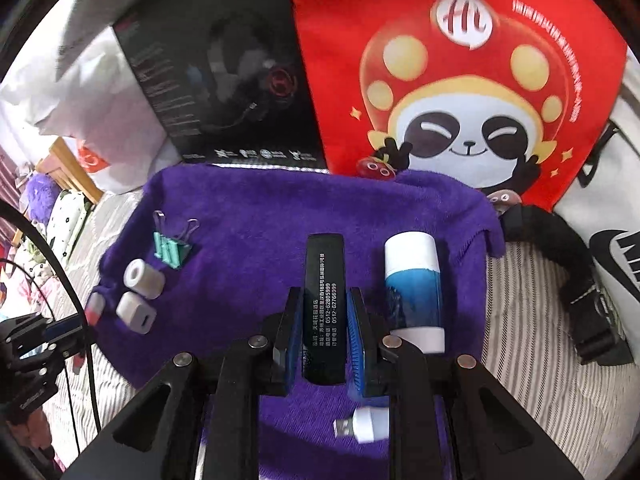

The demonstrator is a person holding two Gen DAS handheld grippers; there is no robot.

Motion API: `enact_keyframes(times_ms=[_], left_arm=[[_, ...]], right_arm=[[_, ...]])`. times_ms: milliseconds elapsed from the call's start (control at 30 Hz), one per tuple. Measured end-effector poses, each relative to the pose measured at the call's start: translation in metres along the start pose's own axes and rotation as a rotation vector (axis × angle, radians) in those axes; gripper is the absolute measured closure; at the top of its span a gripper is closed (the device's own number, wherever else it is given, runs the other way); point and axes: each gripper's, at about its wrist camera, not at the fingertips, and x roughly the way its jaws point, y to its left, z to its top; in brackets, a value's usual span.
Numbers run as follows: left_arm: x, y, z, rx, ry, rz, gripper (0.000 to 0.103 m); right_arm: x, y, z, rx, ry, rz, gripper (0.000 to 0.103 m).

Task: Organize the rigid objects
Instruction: 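Carry the highlighter and black case to the towel, release the case from the right tool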

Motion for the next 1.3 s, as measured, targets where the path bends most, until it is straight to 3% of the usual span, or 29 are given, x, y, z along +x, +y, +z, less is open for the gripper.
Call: enact_keyframes(times_ms=[733, 800, 900, 967, 1300], left_arm=[[0.006, 0.005, 0.001, -0.004, 0.019, -0.011, 0.088], [0.006, 0.006, 0.0, -0.007, 0.022, -0.011, 0.088], [0.005, 0.007, -0.001, -0.012, 0.025, -0.006, 0.088], [0.004, 0.007, -0.001, -0.016, 0.025, -0.011, 0.088], [0.004, -0.013, 0.008, -0.012, 0.001, -0.055, 0.088]], right_arm=[[0.042, -0.002, 0.007, -0.056, 0.071, -0.061, 0.081], [0.041, -0.001, 0.008, -0.051, 0.075, -0.041, 0.075], [0.029, -0.004, 0.007, -0.035, 0.047, -0.033, 0.066], [0.019, -0.004, 0.007, -0.038, 0.037, -0.037, 0.055], [-0.041, -0.003, -0.026, -0.067, -0.028, -0.045, 0.055]])
